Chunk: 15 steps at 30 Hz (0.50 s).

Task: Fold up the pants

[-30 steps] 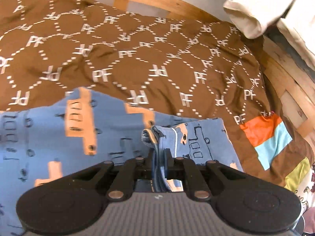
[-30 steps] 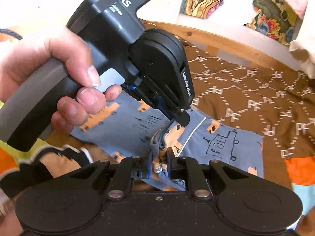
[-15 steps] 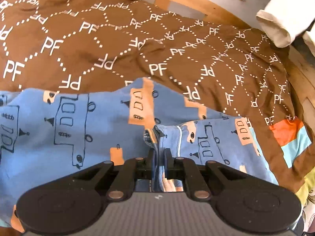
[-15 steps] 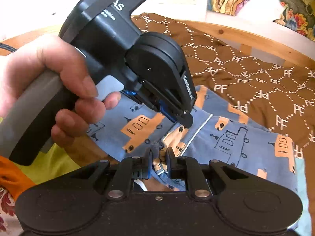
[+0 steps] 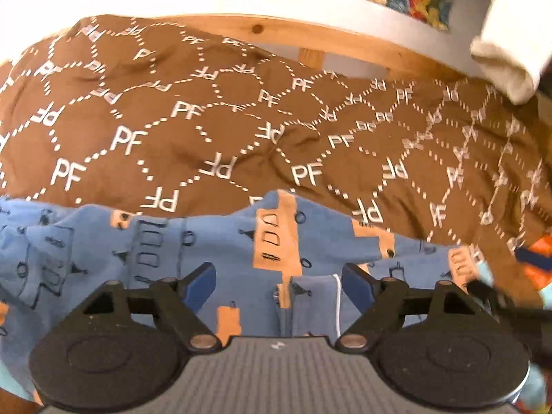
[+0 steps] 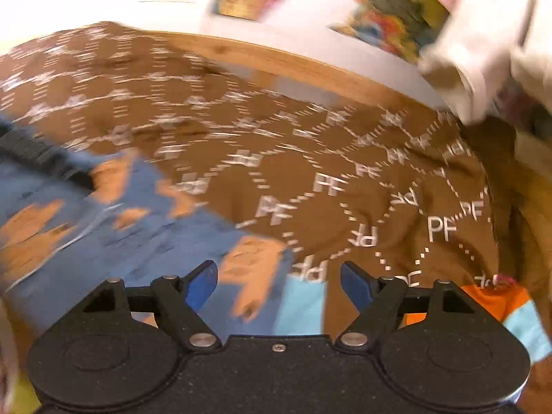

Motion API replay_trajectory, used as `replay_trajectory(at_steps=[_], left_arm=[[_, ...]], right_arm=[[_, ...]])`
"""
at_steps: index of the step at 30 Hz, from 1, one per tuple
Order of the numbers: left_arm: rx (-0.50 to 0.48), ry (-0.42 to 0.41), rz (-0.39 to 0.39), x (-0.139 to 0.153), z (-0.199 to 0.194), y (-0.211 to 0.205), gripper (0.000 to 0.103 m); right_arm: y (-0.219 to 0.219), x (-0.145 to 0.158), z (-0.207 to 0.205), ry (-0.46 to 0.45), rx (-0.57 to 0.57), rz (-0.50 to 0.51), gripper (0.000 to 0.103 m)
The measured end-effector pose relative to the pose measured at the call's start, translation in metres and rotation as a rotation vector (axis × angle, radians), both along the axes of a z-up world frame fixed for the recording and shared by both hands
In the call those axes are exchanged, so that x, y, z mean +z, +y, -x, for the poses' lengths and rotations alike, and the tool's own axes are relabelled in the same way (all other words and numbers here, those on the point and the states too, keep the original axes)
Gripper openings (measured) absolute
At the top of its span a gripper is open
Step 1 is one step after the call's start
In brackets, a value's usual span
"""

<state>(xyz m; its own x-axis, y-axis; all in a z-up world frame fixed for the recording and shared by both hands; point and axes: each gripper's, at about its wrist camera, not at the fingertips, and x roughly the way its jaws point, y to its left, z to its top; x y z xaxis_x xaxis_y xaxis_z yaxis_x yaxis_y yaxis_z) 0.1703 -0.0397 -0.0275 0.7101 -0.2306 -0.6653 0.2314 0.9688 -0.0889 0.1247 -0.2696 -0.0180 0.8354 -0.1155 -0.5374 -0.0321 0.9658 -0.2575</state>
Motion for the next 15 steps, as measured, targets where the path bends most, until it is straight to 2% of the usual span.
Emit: replay_trajectory(at_steps=[3, 4, 5, 7, 11, 13, 15], left_arm=[[0.017, 0.008, -0.137, -0.022, -0.004, -0.013, 0.085], [0.02, -0.002, -0.153, -0.028, -0.005, -0.011, 0.089], [0.027, -0.017, -0.143, -0.033, -0.005, -0.006, 0.09], [0.037, -0.012, -0.124, -0.036, -0.005, 0.006, 0.091], [0.009, -0.004, -0.103, -0.027, -0.001, 0.016, 0.091], [0.008, -0.002, -0.054, -0.016, 0.01, 0.023, 0.091], [-0.032, -0.018, -0.006, -0.007, 0.024, 0.03, 0.093]], right_arm=[[0.004, -0.014, -0.028, -0.002, 0.027, 0.046, 0.084], [0.006, -0.022, -0.036, 0.005, 0.036, 0.089, 0.085], [0.005, -0.029, -0.044, 0.016, 0.02, 0.115, 0.088], [-0.01, -0.035, -0.045, 0.008, -0.029, 0.078, 0.097], [-0.032, -0.025, -0.033, -0.037, -0.135, 0.047, 0.096], [-0.036, -0.012, -0.018, -0.057, -0.147, 0.011, 0.096], [-0.03, -0.002, -0.002, -0.034, -0.114, -0.02, 0.096]])
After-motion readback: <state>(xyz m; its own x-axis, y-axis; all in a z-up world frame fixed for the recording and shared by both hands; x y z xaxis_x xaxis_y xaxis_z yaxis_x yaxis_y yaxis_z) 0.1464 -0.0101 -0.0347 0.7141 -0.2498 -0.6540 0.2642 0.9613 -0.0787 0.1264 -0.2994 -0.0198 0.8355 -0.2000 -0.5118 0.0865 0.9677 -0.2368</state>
